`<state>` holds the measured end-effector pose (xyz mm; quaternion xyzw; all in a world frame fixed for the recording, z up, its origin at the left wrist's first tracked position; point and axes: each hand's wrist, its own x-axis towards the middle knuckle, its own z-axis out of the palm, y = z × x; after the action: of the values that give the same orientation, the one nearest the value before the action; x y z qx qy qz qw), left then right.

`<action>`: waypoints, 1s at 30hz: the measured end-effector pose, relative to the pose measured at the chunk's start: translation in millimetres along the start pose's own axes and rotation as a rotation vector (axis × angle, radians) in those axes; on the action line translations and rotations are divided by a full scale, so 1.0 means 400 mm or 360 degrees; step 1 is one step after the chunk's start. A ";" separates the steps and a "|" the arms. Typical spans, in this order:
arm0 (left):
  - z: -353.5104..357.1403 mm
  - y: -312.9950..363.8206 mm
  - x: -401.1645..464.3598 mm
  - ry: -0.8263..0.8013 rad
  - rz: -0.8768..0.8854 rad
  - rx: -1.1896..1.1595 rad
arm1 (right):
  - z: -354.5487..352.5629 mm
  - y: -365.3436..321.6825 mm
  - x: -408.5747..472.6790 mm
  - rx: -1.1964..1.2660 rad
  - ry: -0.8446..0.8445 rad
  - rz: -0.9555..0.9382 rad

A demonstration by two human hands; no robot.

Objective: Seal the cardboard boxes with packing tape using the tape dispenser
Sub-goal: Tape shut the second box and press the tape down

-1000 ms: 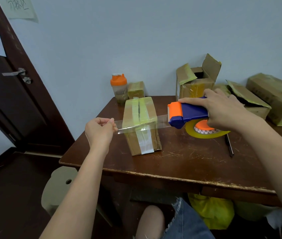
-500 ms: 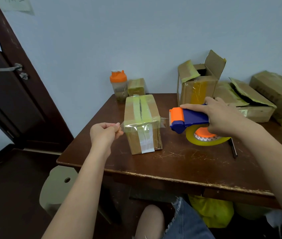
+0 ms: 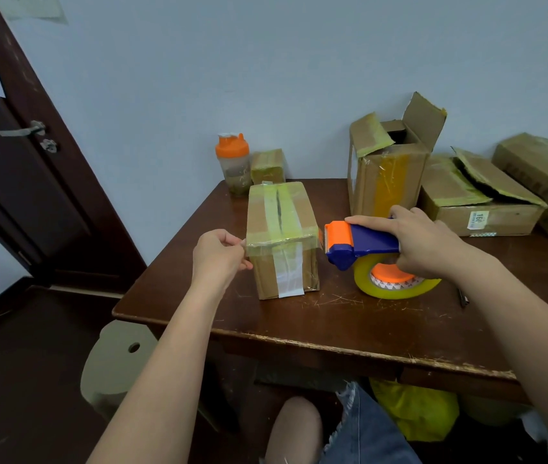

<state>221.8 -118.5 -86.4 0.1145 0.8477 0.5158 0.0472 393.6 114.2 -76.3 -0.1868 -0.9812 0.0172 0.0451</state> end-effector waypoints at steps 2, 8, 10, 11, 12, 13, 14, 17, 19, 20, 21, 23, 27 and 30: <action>-0.003 -0.002 0.001 -0.0051 0.0008 0.0064 | 0.001 0.000 0.004 -0.0001 -0.0002 -0.0015; 0.014 -0.006 -0.012 -0.0007 0.0163 0.0226 | 0.001 -0.002 0.008 0.0000 -0.0013 -0.0014; 0.016 -0.006 -0.009 -0.0023 0.0147 0.0230 | 0.002 -0.004 0.009 -0.0005 -0.0007 -0.0012; 0.017 -0.011 -0.006 -0.0047 0.0129 0.0264 | 0.003 -0.003 0.010 -0.0003 -0.0003 -0.0006; 0.017 -0.020 -0.005 -0.0085 0.0101 0.0336 | 0.003 -0.002 0.010 0.0002 -0.0002 0.0001; 0.019 -0.033 -0.005 -0.0127 0.0068 0.0400 | 0.005 0.000 0.011 0.0006 -0.0007 0.0007; 0.023 -0.049 -0.007 -0.0146 0.0048 0.0426 | 0.006 0.001 0.011 0.0011 -0.0009 0.0009; 0.032 -0.063 -0.030 0.0052 0.0239 0.0272 | 0.008 0.001 0.011 0.0022 0.0002 0.0008; 0.028 -0.043 -0.055 0.0319 0.0621 0.0104 | 0.009 0.002 0.013 0.0029 0.0008 0.0003; 0.027 -0.036 -0.066 0.0382 0.0852 0.0035 | 0.008 0.002 0.013 0.0032 0.0007 0.0004; 0.031 -0.035 -0.073 0.0354 0.1055 0.0019 | 0.008 0.004 0.013 0.0028 0.0006 0.0005; 0.045 -0.054 -0.079 0.0133 0.1306 0.0157 | 0.009 0.005 0.014 0.0013 0.0003 0.0005; 0.058 -0.085 -0.064 0.0078 0.1365 0.0460 | 0.007 -0.005 0.019 0.0032 -0.0035 0.0013; 0.069 -0.064 -0.064 0.0192 0.1450 0.0785 | 0.006 -0.008 0.018 0.0041 -0.0046 0.0012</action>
<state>248.3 -112.2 -122.7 0.4496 0.8093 0.2749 -0.2594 385.5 113.9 -78.0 -0.1897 -0.9807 0.0326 0.0333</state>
